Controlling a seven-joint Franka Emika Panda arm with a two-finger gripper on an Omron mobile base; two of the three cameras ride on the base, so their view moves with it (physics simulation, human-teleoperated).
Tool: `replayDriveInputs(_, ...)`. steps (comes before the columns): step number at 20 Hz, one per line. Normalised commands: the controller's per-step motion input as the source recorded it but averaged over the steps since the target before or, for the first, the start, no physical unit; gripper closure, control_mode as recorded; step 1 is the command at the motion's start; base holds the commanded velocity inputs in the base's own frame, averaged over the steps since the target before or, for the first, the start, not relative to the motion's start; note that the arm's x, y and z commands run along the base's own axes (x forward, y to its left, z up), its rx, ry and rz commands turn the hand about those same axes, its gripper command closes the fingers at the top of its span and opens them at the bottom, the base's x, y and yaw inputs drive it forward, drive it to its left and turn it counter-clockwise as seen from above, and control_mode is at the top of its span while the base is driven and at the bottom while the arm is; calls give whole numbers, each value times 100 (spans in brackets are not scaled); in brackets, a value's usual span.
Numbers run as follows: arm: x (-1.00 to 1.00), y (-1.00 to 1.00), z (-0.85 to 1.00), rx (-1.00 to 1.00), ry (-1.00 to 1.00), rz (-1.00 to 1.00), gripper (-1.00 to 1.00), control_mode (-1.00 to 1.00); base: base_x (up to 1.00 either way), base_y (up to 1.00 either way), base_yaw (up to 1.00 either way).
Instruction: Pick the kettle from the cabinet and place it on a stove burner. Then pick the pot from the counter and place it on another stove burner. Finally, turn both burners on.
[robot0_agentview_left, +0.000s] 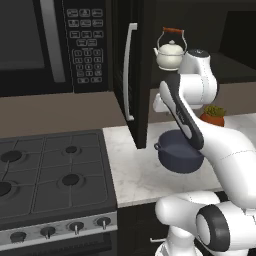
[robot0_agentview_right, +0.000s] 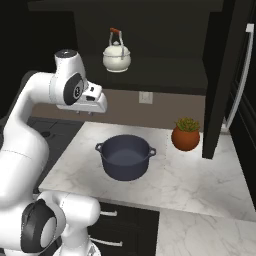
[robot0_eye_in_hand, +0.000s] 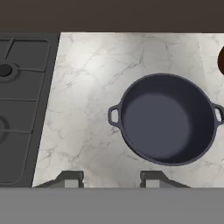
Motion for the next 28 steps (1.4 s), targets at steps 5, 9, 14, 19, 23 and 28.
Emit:
replayDriveInputs(5, 0, -6, 0, 0, 0, 0, -100, -100, 0, 0, 0)
replayDriveInputs(9, 0, -11, 0, 0, 0, 0, -100, -100, 0, 0, 0)
replayDriveInputs(14, 0, -19, 1, 0, -9, 0, -100, -100, 0, 0, 0)
replayDriveInputs(19, 0, -17, 5, 0, -13, 0, -100, -100, 0, 0, 0)
replayDriveInputs(23, 0, -17, 13, 0, -15, 0, -100, -100, 0, 0, 0)
replayDriveInputs(28, 0, -17, 18, 0, -12, 0, -100, -100, 0, 0, 0)
